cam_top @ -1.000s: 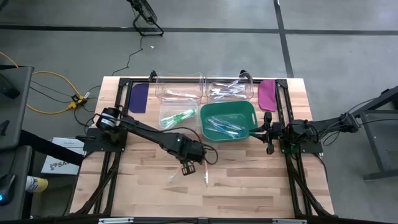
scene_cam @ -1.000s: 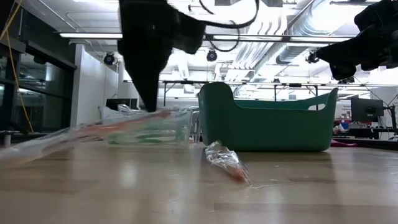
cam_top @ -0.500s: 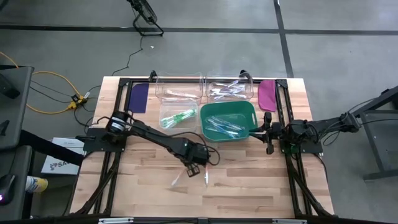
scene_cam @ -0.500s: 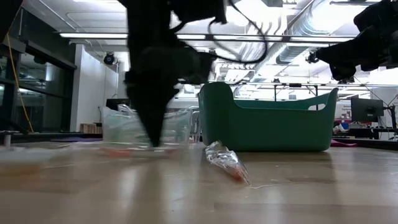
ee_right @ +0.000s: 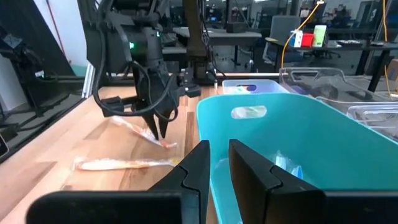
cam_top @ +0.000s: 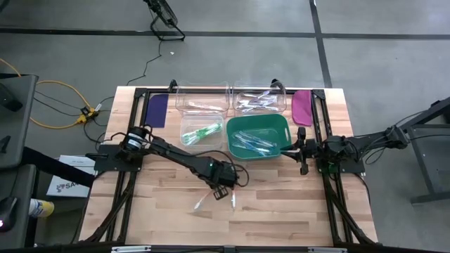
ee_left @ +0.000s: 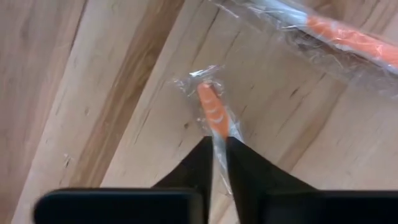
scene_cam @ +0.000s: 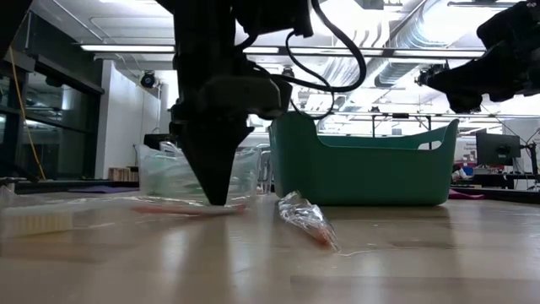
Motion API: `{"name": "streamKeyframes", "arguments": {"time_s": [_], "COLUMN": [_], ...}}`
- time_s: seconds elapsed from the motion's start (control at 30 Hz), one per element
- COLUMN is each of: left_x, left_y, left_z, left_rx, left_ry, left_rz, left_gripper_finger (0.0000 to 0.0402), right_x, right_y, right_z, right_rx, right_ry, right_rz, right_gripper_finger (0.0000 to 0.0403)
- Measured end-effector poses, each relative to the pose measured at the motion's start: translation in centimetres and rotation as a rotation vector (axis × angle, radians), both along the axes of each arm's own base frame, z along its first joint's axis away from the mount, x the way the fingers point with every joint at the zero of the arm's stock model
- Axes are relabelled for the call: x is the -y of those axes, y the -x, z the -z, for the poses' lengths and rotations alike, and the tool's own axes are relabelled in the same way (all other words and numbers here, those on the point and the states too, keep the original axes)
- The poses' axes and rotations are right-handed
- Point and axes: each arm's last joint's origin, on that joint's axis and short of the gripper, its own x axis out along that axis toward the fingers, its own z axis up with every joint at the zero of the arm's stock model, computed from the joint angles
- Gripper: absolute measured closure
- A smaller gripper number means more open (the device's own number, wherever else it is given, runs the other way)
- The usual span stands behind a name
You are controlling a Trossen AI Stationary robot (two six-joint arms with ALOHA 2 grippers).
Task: Pick & Place Toothbrushes
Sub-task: Put the orange toothbrush into the left transparent bin
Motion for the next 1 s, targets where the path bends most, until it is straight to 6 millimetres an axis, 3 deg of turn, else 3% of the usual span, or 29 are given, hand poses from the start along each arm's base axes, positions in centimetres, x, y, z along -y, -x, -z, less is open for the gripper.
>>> {"name": "streamKeyframes", "arguments": {"time_s": [0.27, 0.47, 0.8, 1.0], "left_x": [-0.1, -0.1, -0.1, 1.5], "left_y": [0.1, 0.1, 0.5, 0.7], "left_z": [-0.1, -0.1, -2.0, -2.5], "left_rx": [-0.007, -0.004, 0.051, 0.082], "left_ry": [0.001, 0.008, 0.037, 0.091], "left_rz": [-0.034, -0.036, -0.037, -0.058], "left_gripper_finger": [0.0261, 0.0214, 0.0199, 0.0199], "right_x": [0.0, 0.0, 0.0, 0.0], "right_y": [0.0, 0.0, 0.0, 0.0], "right_z": [0.0, 0.0, 0.0, 0.0], "right_rx": [0.001, 0.001, 0.0, 0.0], "right_ry": [0.0, 0.0, 0.0, 0.0], "right_rz": [0.0, 0.0, 0.0, 0.0], "right_gripper_finger": [0.035, 0.035, 0.035, 0.035]}}
